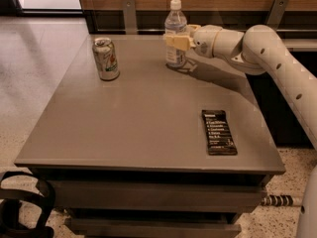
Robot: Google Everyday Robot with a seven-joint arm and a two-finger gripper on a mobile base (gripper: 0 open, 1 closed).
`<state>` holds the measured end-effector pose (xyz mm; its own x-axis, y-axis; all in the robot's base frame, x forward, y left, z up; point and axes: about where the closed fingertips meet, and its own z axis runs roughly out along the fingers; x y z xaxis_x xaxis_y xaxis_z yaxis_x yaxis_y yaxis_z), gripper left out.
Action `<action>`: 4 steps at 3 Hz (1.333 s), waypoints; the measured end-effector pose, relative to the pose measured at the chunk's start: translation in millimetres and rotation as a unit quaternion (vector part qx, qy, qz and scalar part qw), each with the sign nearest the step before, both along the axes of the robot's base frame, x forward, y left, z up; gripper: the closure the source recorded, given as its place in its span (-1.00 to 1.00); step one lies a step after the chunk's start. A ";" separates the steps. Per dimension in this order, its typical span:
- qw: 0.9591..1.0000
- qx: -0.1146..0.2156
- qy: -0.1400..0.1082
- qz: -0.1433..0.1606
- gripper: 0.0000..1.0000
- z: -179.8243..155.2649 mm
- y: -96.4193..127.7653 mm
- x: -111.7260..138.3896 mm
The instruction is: Knock blue plastic bottle over
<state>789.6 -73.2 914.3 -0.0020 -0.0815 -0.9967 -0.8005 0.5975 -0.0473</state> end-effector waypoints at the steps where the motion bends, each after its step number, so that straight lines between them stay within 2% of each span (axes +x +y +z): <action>1: 0.999 -0.043 0.009 0.000 1.00 16.9 -7.4 -4.3; 2: 0.993 -0.110 0.028 -0.015 1.00 32.3 -31.1 -10.5; 3: 0.985 -0.165 0.045 -0.034 1.00 38.4 -49.1 -20.6; 4: 0.973 -0.215 0.062 -0.048 1.00 34.8 -57.2 -29.8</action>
Offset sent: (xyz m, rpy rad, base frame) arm -0.0186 -0.0703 0.0545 -0.3768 0.0956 -0.0785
